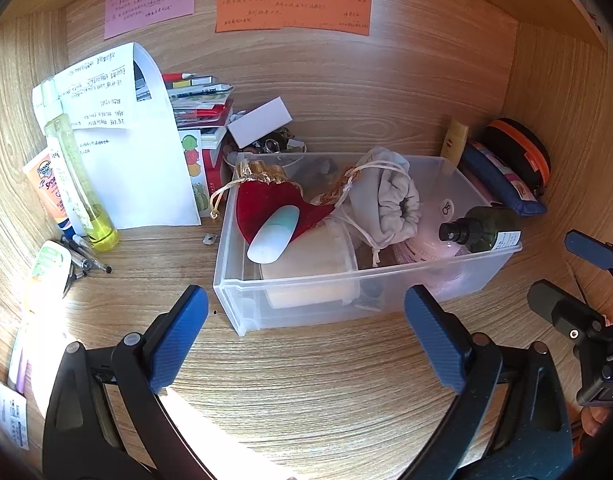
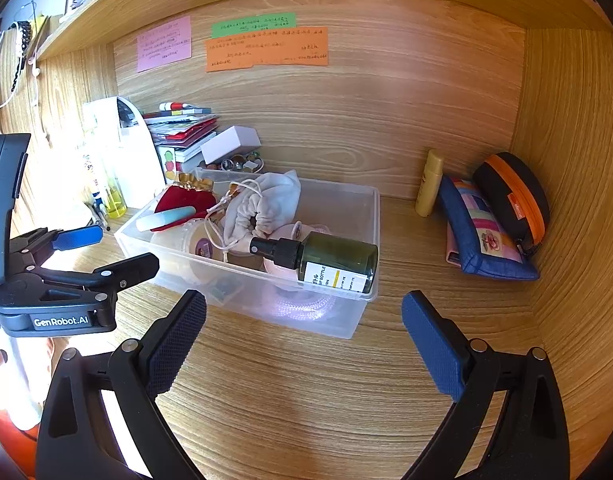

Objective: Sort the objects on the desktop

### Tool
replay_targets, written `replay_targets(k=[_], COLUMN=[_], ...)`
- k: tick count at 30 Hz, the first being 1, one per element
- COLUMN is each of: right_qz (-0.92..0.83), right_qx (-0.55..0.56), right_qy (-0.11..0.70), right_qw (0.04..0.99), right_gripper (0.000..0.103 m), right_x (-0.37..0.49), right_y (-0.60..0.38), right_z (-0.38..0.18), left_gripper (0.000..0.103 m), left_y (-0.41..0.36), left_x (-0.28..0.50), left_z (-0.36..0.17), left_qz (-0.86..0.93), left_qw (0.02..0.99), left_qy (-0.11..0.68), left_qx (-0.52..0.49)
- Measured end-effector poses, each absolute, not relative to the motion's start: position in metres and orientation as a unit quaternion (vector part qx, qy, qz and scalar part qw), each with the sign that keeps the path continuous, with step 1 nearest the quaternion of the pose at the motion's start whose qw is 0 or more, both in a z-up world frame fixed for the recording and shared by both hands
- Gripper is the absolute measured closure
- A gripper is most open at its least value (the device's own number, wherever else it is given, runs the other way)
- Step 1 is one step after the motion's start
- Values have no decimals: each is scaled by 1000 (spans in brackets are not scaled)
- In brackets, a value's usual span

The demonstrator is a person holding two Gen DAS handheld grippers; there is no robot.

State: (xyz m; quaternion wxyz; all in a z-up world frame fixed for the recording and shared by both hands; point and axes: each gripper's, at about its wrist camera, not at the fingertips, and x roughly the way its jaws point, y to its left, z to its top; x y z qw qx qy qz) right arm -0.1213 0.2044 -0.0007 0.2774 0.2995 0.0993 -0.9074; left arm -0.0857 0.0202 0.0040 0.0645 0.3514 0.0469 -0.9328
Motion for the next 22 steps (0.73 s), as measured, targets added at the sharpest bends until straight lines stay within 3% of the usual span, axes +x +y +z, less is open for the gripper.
replay_targets(k=[22], right_qz=[-901], right_qx=[316], right_qy=[86], right_qw=[284], right_gripper=[5], right_x=[-126], right_y=[206], right_z=[-5], left_gripper=[3], left_y=[24], left_x=[-75], left_z=[11], left_qz=[-944], left_qw=[67], left_qy=[32], left_qx=[322])
